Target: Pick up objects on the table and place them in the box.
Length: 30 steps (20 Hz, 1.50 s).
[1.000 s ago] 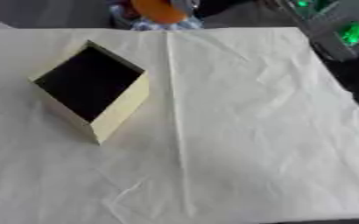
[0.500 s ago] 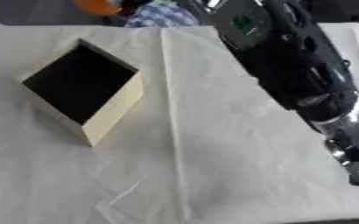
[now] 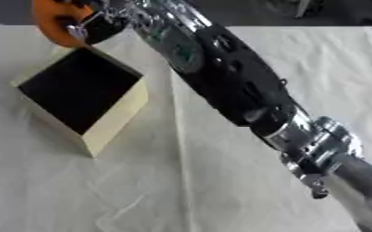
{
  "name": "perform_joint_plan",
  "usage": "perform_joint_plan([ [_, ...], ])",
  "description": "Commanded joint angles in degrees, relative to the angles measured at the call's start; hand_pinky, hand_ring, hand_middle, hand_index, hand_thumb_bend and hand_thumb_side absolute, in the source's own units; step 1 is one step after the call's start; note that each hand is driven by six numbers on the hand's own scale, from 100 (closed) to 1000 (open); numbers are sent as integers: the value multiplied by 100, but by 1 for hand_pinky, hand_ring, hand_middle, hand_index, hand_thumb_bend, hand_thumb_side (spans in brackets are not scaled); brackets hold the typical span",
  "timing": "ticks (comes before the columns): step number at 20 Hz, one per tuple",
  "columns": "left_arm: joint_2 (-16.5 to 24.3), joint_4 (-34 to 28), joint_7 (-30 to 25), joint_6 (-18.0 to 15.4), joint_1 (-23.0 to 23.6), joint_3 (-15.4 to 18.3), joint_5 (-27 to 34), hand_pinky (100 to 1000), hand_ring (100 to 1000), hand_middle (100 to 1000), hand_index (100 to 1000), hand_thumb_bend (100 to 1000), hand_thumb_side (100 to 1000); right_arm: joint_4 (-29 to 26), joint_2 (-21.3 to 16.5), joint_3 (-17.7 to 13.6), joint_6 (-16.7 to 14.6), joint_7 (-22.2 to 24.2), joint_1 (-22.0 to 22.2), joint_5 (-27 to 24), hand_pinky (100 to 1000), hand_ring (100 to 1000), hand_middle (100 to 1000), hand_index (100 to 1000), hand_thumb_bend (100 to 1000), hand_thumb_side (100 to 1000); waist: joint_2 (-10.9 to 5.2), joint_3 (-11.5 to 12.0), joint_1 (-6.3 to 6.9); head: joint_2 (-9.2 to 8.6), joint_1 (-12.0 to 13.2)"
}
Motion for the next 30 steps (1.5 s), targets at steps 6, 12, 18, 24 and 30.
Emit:
perform_joint_plan([
  [6, 24, -110, -156, 64, -116, -38, 115, 692, 770, 761, 747, 101, 749, 227, 263, 101, -148, -86, 22, 287, 348, 458, 385, 534, 100, 100, -73, 55, -22, -77, -61],
  [12, 20, -110, -184, 109, -83, -27, 96, 691, 770, 762, 746, 102, 753, 180, 272, 213, -244, 25, 243, 448, 353, 458, 388, 532, 100, 100, -56, 27, -40, -69, -29],
  [18, 1, -110, -198, 173, -59, -29, 67, 690, 769, 763, 746, 101, 756, 200, 278, 299, -107, 328, 370, 649, 461, 502, 419, 584, 172, 100, -44, -3, -29, -49, 4],
  [24, -12, -110, -199, 232, -29, -21, 8, 689, 769, 764, 745, 100, 758, 63, 225, 327, -219, 1080, 414, 1058, 632, 644, 523, 740, 336, 100, -43, -28, -40, -24, 34],
  [30, -16, -110, -192, 259, -7, -23, -13, 689, 769, 764, 745, 100, 757, -351, 125, 194, -60, 1324, 397, 1051, 600, 628, 505, 733, 346, 100, -70, -79, -25, -5, 78],
])
